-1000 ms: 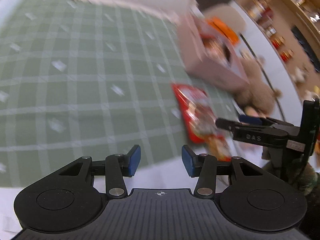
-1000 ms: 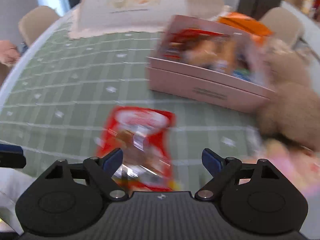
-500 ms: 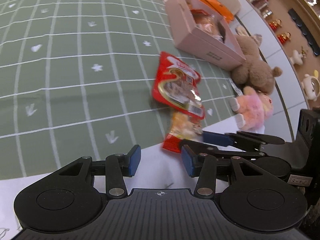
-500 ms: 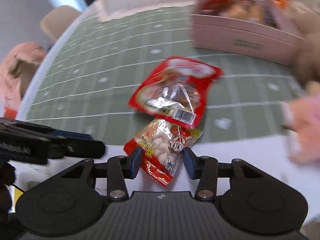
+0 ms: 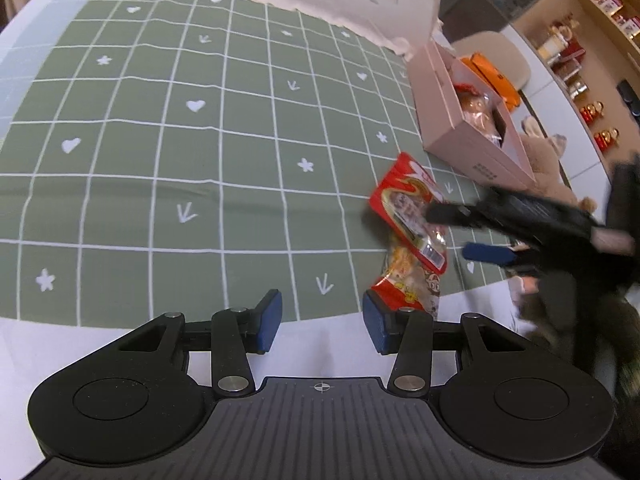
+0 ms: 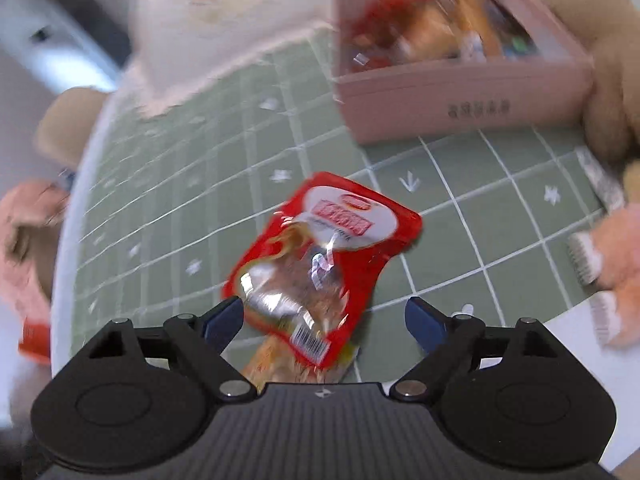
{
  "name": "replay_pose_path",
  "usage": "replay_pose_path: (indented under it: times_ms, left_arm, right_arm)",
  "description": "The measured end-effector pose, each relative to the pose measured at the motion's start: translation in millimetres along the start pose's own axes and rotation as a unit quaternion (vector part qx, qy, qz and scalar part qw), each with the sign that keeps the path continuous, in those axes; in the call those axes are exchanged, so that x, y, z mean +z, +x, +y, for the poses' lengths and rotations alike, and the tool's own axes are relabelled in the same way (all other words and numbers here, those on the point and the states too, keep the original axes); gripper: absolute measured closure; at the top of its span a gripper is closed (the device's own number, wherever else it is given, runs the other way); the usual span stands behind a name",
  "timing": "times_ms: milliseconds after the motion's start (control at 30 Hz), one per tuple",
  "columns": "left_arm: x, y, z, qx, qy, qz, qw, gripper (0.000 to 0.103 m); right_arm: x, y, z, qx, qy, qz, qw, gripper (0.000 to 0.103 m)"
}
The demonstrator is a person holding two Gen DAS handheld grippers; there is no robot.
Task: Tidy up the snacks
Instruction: 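Grasp the red duck snack bag with the right gripper while the left reaches the yellow quail egg bag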
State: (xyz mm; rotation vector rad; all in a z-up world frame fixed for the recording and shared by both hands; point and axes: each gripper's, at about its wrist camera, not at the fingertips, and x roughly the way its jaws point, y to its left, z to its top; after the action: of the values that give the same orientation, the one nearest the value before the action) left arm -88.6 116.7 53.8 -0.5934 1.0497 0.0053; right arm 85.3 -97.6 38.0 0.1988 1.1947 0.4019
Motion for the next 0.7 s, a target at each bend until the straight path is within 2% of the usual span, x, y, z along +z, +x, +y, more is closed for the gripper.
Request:
replay_pose_path:
  times_ms: [67,167,233,300,367,433,633,700]
  left_arm:
    - [-1.3,-2.0,-2.6,0.004,0.005,-0.005,1.0,0.054]
    - [-3.9,-2.1,-17.4,0.013,0.038,-0.009,0.9992,0.054]
    - [-5.6,-0.4,-30.6,0.015,0.072,-0.007,0.9973,0.054]
    - [-8.7,3.3,-43.9,0.016,0.111,-0.002,0.9937,0.054]
    - [-12.0,9.5,-59.3,0.017,0.155,0.005,0.9878,0.054]
    - [-15.0,16.1,-73.0,0.018,0.187,0.01,0.9821,0.054]
    - [-17.1,40.4,-110.9,0.012,0.265,0.025,0.9638,0.054]
    - [-17.8,48.4,-126.4,0.008,0.297,0.028,0.9545,0.054]
  right_arm:
    - [6.6,13.3,12.2,-0.008,-0.009,0.001,1.0,0.012]
    - [12.6,29.7,39.3,-0.037,-0.075,-0.01,0.996,0.007]
    - [13.4,37.4,47.5,-0.059,-0.123,-0.022,0.99,0.009]
    - [14.9,37.2,45.1,-0.072,-0.158,-0.032,0.984,0.018]
    - [16.2,28.3,31.5,-0.058,-0.165,-0.03,0.984,0.032]
    - [16.3,18.1,11.8,-0.053,-0.16,-0.027,0.985,0.036]
    - [1.2,-4.8,-41.6,-0.079,-0.13,-0.034,0.988,0.037]
    - [-7.6,-14.3,-52.8,-0.09,-0.126,-0.039,0.987,0.037]
